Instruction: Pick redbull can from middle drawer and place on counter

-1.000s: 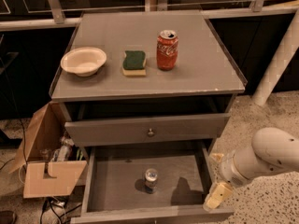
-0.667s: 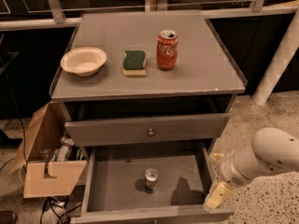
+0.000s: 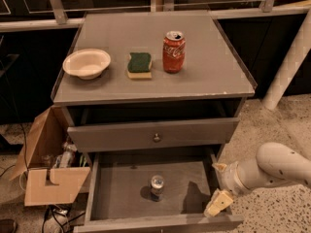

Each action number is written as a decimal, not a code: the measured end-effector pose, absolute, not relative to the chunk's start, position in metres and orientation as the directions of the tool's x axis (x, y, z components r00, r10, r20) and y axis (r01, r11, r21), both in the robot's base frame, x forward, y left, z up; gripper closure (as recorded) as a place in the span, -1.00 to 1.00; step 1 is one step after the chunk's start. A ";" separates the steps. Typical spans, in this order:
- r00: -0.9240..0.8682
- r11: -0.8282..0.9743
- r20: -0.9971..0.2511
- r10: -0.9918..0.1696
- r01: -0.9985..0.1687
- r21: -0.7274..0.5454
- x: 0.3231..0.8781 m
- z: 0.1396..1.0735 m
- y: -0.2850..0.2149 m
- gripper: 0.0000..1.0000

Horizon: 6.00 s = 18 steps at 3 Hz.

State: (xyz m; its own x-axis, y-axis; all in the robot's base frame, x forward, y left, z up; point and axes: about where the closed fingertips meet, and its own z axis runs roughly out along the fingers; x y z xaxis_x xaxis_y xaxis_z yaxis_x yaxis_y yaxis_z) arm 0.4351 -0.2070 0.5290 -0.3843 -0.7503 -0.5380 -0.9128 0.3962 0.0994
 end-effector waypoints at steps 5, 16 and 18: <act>-0.328 0.387 -0.696 -0.639 -0.919 0.078 0.485 0.464 -0.166 -1.00; -0.217 0.247 -0.875 -0.432 -0.962 0.116 0.502 0.402 -0.049 -1.00; -0.240 0.251 -0.871 -0.428 -0.958 0.140 0.499 0.392 -0.047 -1.00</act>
Offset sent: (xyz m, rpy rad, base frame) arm 0.0097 0.0010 -0.0197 0.0350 -0.0028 -0.0108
